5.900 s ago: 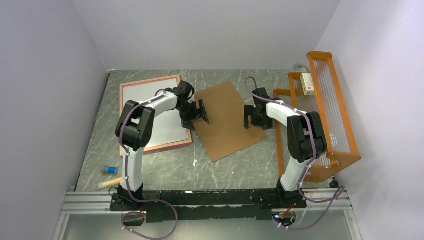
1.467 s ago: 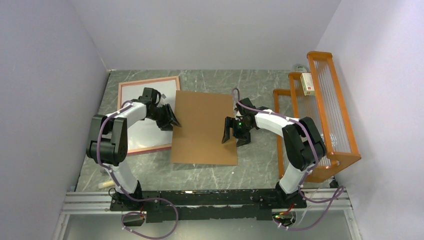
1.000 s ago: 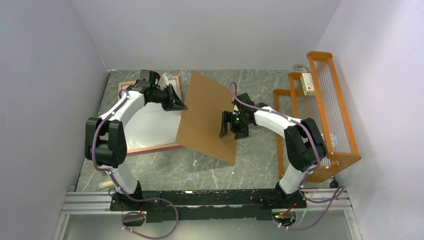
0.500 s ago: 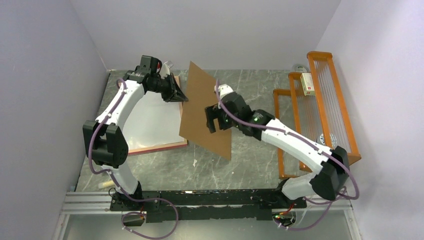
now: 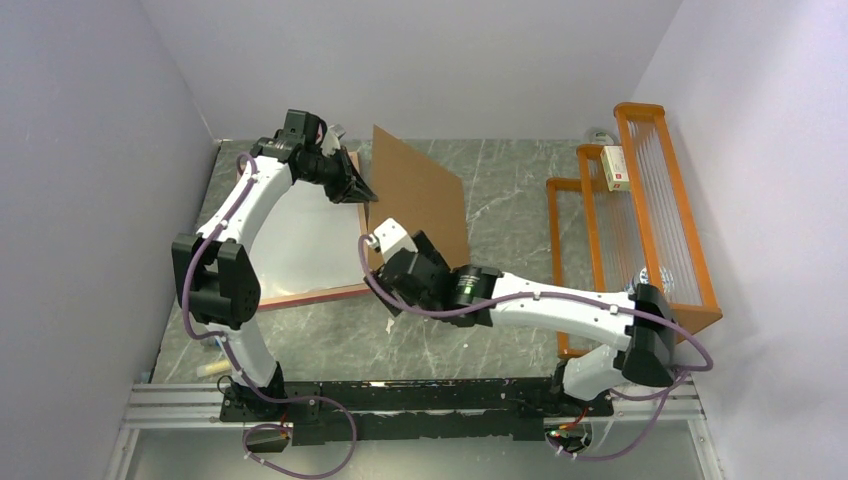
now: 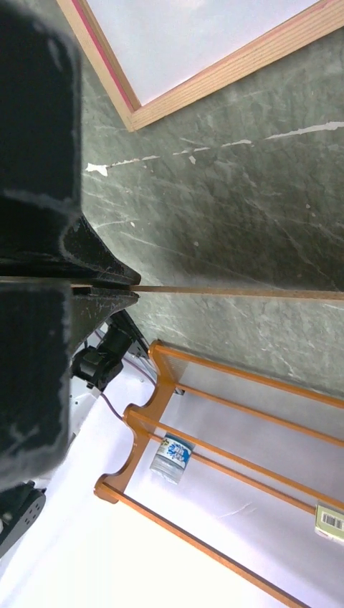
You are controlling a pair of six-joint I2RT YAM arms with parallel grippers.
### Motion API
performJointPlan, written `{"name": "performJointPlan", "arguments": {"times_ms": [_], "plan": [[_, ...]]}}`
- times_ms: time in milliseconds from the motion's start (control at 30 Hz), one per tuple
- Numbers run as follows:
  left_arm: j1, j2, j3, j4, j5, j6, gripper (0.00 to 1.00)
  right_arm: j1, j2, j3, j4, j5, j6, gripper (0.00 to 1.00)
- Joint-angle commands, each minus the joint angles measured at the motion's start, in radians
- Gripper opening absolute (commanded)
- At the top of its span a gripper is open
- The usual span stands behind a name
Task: Put the photo into the frame
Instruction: Pick up the photo frame item at the center of the board.
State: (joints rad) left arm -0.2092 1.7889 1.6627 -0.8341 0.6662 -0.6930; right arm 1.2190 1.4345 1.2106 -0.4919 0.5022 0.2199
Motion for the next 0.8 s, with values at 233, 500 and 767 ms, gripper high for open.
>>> {"name": "performJointPlan", "arguments": {"times_ms": [233, 500, 767], "plan": [[0.004, -0.008, 0.071, -0.014, 0.073, -0.057, 0.03, 0.080, 0.101, -0.112, 0.124, 0.422, -0.113, 0.77], [0.005, -0.019, 0.064, -0.017, 0.096, -0.064, 0.03, 0.086, 0.126, -0.185, 0.286, 0.596, -0.291, 0.50], [0.010, -0.051, 0.055, 0.023, 0.084, -0.068, 0.06, 0.086, 0.109, -0.187, 0.347, 0.592, -0.332, 0.00]]}}
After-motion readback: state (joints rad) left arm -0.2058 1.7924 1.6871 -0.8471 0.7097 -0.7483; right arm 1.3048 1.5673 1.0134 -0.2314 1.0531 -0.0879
